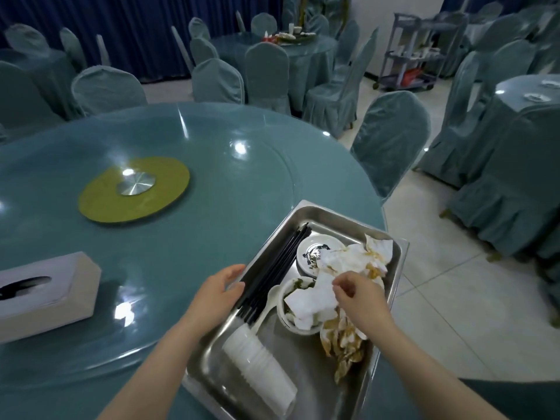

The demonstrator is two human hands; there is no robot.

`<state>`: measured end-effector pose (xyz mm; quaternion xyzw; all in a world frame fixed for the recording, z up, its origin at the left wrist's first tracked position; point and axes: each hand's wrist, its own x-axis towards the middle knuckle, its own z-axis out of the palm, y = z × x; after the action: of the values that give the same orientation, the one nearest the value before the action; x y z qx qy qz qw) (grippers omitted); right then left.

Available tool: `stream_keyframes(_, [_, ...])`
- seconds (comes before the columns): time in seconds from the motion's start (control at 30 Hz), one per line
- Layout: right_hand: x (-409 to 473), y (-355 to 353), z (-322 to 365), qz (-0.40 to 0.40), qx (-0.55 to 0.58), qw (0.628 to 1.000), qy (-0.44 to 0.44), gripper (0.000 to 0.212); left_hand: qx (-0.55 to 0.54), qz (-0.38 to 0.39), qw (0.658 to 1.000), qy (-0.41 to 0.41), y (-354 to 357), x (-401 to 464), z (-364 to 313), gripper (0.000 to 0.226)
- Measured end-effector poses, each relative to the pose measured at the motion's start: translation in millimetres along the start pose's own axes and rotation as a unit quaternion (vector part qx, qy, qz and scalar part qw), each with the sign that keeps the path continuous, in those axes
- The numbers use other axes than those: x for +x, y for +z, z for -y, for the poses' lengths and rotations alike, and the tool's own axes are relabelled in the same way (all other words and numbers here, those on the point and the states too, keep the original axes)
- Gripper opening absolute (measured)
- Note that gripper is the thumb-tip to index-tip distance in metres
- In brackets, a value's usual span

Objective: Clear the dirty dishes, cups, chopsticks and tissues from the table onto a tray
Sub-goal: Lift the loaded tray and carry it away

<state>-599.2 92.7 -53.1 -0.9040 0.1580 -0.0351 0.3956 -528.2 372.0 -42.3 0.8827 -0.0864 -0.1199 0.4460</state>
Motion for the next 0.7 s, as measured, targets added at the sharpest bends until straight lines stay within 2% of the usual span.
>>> stream_keyframes(0.17, [-31.7, -14.6, -50.6, -0.117, -0.005, 0.987, 0.115, 0.012, 0.095, -0.012, 0.995, -0.013, 7.3, 19.6, 31.0, 0.042])
stream_keyframes(0.23, [-45.5, -11.7, -65.5, -0.125, -0.022, 0.976, 0.177, 0.028, 0.124, -0.019, 0.992, -0.008, 5.9, 33.3, 41.3, 0.046])
stream_keyframes(0.33, [-67.4, 5.9, -82.2, -0.084, -0.022, 0.967, 0.239, 0.058, 0.16, 0.026, 0.987, -0.007, 4.4, 55.2, 55.3, 0.054])
stream_keyframes(0.43, [-78.7, 21.5, -84.2, -0.035, -0.009, 0.959, 0.28, 0.053, 0.17, 0.092, 0.981, -0.008, 10.9, 70.1, 63.1, 0.06])
stream_keyframes(0.57, [-84.1, 37.1, -68.7, -0.067, 0.025, 0.957, 0.282, 0.038, 0.188, 0.15, 0.97, 0.01, 22.7, 77.5, 68.1, 0.065])
stream_keyframes(0.7, [-84.7, 47.5, -54.0, -0.098, 0.054, 0.945, 0.309, 0.056, 0.191, 0.113, 0.975, 0.015, 29.0, 75.1, 65.1, 0.069])
